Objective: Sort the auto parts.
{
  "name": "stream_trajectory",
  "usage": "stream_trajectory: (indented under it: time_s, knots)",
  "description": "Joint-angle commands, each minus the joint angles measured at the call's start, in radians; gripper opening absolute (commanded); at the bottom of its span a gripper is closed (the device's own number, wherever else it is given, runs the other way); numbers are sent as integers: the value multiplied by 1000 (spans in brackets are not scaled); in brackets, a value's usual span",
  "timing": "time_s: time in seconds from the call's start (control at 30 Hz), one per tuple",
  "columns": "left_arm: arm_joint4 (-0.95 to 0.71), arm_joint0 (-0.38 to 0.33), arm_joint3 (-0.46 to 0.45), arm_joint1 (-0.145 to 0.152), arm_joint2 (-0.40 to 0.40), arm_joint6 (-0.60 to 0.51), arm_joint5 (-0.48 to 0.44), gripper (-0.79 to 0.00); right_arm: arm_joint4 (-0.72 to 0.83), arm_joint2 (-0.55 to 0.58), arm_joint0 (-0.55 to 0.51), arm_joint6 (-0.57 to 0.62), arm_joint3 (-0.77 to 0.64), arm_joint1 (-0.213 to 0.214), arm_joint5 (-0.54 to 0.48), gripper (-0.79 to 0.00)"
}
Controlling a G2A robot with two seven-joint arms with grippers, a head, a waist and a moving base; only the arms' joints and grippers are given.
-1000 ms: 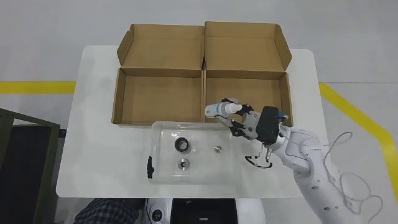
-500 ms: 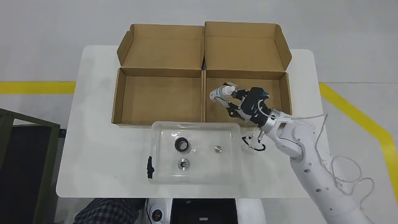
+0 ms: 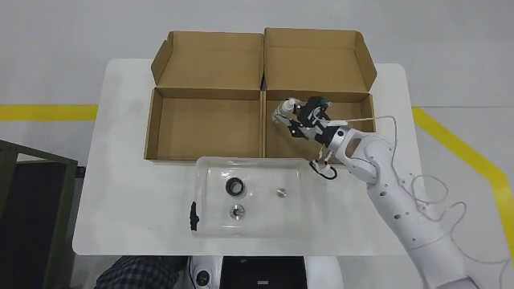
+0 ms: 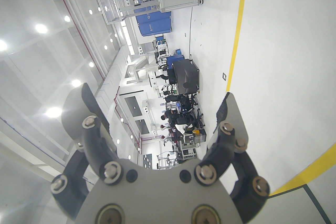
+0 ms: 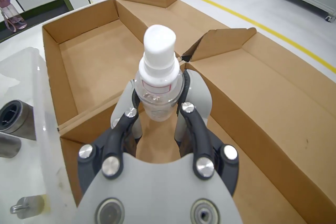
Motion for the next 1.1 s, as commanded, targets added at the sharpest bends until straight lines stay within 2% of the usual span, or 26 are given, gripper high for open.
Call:
stream_trajectory:
  time_s: [0.0,0.3,0.43,0.5,0.53,0.57,0.6,0.83,1.07]
  knots:
    - [0,0,0,0,0,0,0,0,-5,-8,17,5,25,-4,10,-785]
    - [0,0,0,0,0,0,0,0,-13,-38,65,47,97,-17,13,-779]
    - [0,0,0,0,0,0,0,0,-22,-49,73,57,111,-21,12,-640]
    - [0,0,0,0,0,0,0,0,-28,-54,74,61,113,-22,13,-520]
    - [0,0,0,0,0,0,0,0,-32,-56,75,63,113,-23,13,-413]
    - [0,0,0,0,0,0,0,0,-36,-57,74,66,113,-23,14,-126]
    - [0,0,0,0,0,0,0,0,-40,-58,73,68,110,-24,17,0]
    - [0,0,0,0,0,0,0,0,-87,-40,43,92,38,-16,29,0]
    - [0,0,0,0,0,0,0,0,-137,23,-52,102,-142,8,1,0]
